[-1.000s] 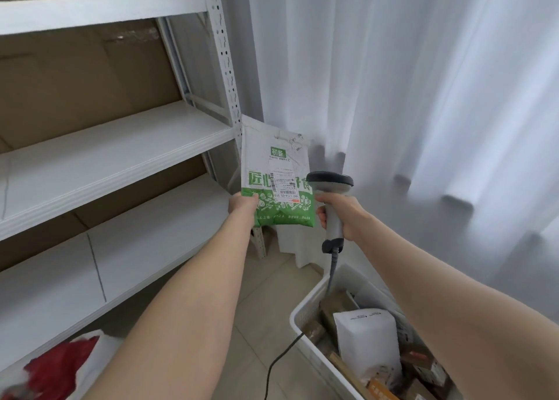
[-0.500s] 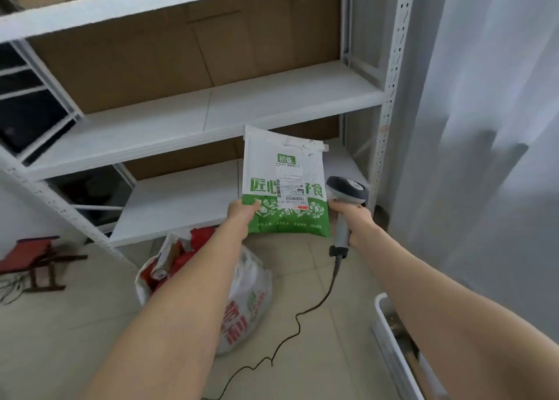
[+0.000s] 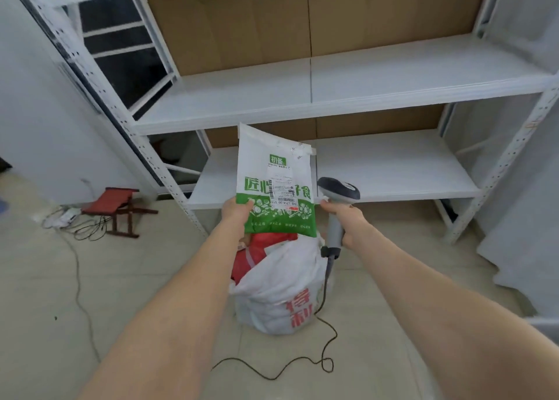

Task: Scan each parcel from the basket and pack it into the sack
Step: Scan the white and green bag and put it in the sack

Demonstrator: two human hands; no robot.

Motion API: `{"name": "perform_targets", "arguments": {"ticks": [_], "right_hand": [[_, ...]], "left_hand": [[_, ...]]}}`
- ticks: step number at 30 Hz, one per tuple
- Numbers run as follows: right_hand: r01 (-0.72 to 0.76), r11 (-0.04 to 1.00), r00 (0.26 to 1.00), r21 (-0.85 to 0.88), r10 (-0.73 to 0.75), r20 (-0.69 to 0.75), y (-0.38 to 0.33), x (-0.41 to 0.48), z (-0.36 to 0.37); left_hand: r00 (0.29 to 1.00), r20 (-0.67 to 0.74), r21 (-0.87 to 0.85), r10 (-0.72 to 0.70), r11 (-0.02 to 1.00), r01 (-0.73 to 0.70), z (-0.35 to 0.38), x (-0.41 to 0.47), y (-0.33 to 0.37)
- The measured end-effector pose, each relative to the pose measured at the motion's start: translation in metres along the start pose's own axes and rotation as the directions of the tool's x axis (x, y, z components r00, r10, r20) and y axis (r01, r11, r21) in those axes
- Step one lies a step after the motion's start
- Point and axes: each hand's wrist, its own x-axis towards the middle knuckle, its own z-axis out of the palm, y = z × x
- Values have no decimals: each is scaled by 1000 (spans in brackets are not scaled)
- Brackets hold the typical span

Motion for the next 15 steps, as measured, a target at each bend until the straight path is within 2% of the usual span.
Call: {"name": "perform_targets", "arguments": {"ticks": [7, 15], "right_hand": [[-109, 988, 994, 109, 111, -20, 41, 55, 112], [-185, 958, 974, 220, 208, -85, 47, 115, 136]], "left_hand": [[1000, 9, 144, 8, 989, -10, -64, 113, -18], [997, 65, 308, 40, 950, -58, -48, 183, -29]]}}
